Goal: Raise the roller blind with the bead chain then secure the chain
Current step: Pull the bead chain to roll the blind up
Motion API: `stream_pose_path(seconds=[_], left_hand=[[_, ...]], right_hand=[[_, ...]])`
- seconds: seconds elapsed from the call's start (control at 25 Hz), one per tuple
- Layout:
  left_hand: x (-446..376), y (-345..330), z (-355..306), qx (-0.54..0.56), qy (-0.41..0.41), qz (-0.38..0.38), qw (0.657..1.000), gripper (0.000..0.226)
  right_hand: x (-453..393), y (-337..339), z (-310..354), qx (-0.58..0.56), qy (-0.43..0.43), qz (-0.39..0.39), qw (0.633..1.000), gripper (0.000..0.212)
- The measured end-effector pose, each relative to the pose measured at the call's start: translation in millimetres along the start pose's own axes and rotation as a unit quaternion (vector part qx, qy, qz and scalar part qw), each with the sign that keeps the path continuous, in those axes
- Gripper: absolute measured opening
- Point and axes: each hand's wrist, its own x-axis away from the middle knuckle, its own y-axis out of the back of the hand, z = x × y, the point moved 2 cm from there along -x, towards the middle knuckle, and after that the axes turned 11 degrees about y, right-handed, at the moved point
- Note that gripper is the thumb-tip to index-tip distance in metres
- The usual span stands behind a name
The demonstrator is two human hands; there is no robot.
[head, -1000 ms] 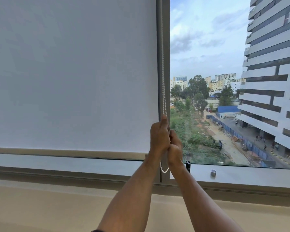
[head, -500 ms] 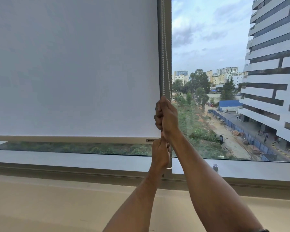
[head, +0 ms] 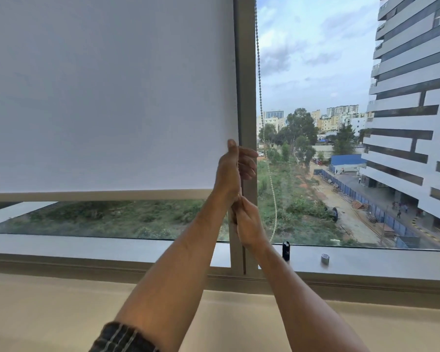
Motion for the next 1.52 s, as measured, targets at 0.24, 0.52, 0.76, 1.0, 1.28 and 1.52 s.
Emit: stream_pose_path(seconds=[0.24, 0.52, 0.76, 1.0, 1.28, 1.52], left_hand=[[0, -18, 11, 0.036, 0.018, -0.035, 0.999, 0.064], [10, -9, 60, -0.014, 0.002, -0.075, 0.997, 0.070], [43, -10, 118, 0.036, 0.045, -0.055, 0.997, 0.064], [42, 19, 132, -0.178, -0.032, -0.058, 0.982, 0.065], [16, 42, 67, -0.163, -0.145, -0.145, 0.965, 0.044], [-12, -10, 32, -0.027, 0.017, -0.078, 0.996, 0.064]], right_hand=[[-2, 26, -11, 0.052, 0.030, 0.044, 0.997, 0.026], [-39, 44, 34, -0.025, 0.122, -0.129, 0.984, 0.023], [-78, 1, 57, -0.134, -0.013, -0.003, 0.991, 0.046], [-65, -2, 48, -0.134, 0.021, -0.017, 0.991, 0.050], [-22, 13, -7, -0.035, 0.013, -0.017, 0.999, 0.042], [8, 2, -56, 0.001, -0.025, 0.001, 1.000, 0.043]])
